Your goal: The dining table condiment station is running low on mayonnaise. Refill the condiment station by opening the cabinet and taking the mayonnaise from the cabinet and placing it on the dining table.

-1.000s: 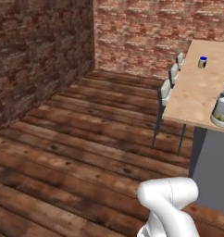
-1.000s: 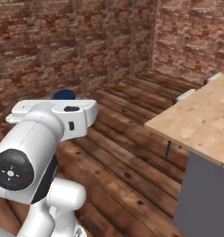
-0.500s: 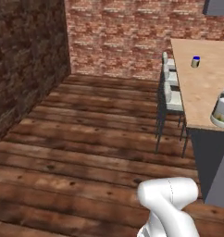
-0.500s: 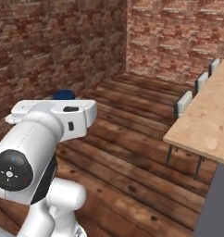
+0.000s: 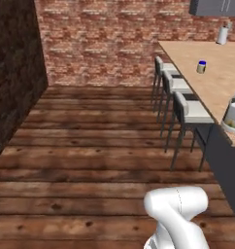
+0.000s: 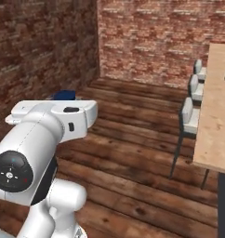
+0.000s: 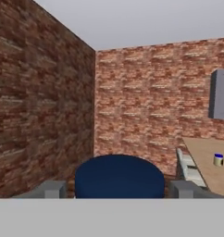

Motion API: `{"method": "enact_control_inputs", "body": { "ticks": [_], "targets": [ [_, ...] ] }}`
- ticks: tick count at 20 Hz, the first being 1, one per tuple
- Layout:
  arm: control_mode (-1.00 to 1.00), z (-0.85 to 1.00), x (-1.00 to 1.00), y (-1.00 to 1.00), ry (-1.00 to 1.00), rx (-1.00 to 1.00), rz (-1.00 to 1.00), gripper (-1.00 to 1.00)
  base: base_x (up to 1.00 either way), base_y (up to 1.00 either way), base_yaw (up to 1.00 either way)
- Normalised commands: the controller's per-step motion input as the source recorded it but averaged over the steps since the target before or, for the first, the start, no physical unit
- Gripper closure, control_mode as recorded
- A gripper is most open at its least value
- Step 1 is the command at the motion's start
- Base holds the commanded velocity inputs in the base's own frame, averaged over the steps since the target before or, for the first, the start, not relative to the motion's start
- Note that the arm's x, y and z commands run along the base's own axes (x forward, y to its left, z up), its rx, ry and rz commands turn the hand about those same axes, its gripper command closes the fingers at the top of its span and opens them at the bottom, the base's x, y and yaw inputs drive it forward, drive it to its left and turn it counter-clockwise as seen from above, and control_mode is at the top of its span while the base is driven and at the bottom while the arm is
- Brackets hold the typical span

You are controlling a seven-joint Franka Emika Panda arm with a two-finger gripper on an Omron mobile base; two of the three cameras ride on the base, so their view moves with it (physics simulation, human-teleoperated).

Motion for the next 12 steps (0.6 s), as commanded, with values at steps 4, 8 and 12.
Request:
{"method": "enact_control_inputs", "body": {
  "ticks": [4,8,12],
  "targets": [
    [1.0,0.0,0.0,0.0,0.0,0.0,0.0,1.0,1.0,1.0,-0.38],
    [1.0,0.0,0.0,0.0,0.0,0.0,0.0,1.0,1.0,1.0,-0.39],
    [1.0,0.0,0.0,0.0,0.0,0.0,0.0,1.0,1.0,1.0,-0.44]
  ]
}}
